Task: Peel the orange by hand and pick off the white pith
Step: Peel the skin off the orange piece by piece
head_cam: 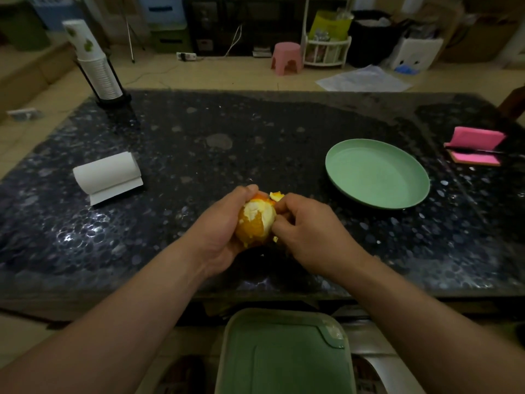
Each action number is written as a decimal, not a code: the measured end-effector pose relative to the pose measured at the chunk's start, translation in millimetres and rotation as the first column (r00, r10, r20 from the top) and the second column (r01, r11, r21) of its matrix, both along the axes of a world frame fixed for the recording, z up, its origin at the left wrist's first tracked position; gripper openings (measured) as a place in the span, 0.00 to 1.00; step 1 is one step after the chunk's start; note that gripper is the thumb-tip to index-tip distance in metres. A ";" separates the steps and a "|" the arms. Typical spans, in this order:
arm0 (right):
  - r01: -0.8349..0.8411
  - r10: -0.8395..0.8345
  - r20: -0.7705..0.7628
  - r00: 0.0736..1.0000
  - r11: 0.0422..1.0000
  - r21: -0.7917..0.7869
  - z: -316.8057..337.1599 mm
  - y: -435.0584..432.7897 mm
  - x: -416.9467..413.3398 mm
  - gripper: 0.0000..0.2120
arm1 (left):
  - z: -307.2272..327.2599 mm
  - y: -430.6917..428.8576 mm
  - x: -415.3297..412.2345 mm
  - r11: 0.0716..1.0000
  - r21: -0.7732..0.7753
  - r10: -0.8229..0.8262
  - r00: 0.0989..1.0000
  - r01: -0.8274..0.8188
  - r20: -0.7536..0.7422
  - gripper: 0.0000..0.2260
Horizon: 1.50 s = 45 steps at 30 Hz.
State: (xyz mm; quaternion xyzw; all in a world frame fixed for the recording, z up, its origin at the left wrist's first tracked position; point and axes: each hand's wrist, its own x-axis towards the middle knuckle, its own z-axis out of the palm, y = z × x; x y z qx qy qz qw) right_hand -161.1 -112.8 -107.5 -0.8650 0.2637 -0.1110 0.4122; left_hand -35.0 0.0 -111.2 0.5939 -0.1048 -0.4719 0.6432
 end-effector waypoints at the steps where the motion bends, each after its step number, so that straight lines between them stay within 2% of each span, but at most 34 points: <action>1: 0.017 -0.017 0.003 1.000 1.000 -0.016 -1.9 1.5 -0.4 0.03 | -1.1 0.4 -2.6 1.000 0.005 0.000 1.000 0.000 0.000 0.15; 6: 0.054 -0.055 0.025 0.998 0.998 0.033 -10.7 10.4 -5.1 0.04 | -4.0 6.3 -9.4 0.999 0.036 0.028 0.998 -0.025 -0.063 0.18; 10: 0.052 -0.057 0.043 0.997 0.992 0.119 -18.0 19.8 -13.1 0.06 | -7.6 16.0 -14.7 0.999 0.018 0.039 0.991 -0.037 -0.126 0.15; 15: 0.049 -0.050 0.009 0.999 0.994 0.095 -19.9 23.5 -14.7 0.07 | -9.4 18.4 -22.3 0.999 -0.002 0.050 0.996 -0.050 -0.074 0.13; 18: 0.070 -0.074 0.031 0.997 0.991 0.111 -18.6 21.8 -14.7 0.07 | -7.0 17.9 -25.0 0.998 -0.007 0.056 0.994 -0.057 -0.091 0.14; 24: 0.059 -0.092 0.113 0.989 0.962 0.266 -17.5 13.9 -19.0 0.06 | -4.9 16.1 -21.7 0.995 -0.035 0.088 0.975 -0.097 -0.202 0.19; 28: 0.036 -0.068 0.109 0.992 0.962 0.272 -17.9 12.8 -23.1 0.05 | -6.3 13.8 -20.2 0.999 -0.045 0.022 0.995 -0.027 -0.101 0.20; 31: 0.093 -0.113 0.148 0.982 0.986 0.138 -18.8 11.2 -23.1 0.06 | -7.2 13.9 -17.7 0.996 0.001 -0.085 0.995 0.085 0.058 0.22; 33: 0.112 -0.116 0.187 0.975 0.993 0.035 -16.8 9.2 -23.5 0.06 | -6.6 13.3 -14.2 0.994 0.042 -0.109 0.985 0.104 0.136 0.18; 36: 0.066 -0.053 0.168 0.984 0.995 -0.071 -10.5 7.7 -22.7 0.06 | -6.4 12.9 -10.4 0.996 0.035 -0.082 0.986 0.078 0.147 0.16; 40: 0.027 -0.022 0.049 0.999 0.995 -0.093 -8.1 4.7 -19.6 0.04 | -11.4 13.2 -11.4 0.997 0.049 -0.076 0.978 0.068 0.196 0.18; 45: 0.069 -0.063 0.126 0.990 0.997 -0.045 -9.8 4.5 -16.8 0.06 | -11.4 12.5 -12.2 0.999 0.012 -0.052 0.973 0.050 0.225 0.19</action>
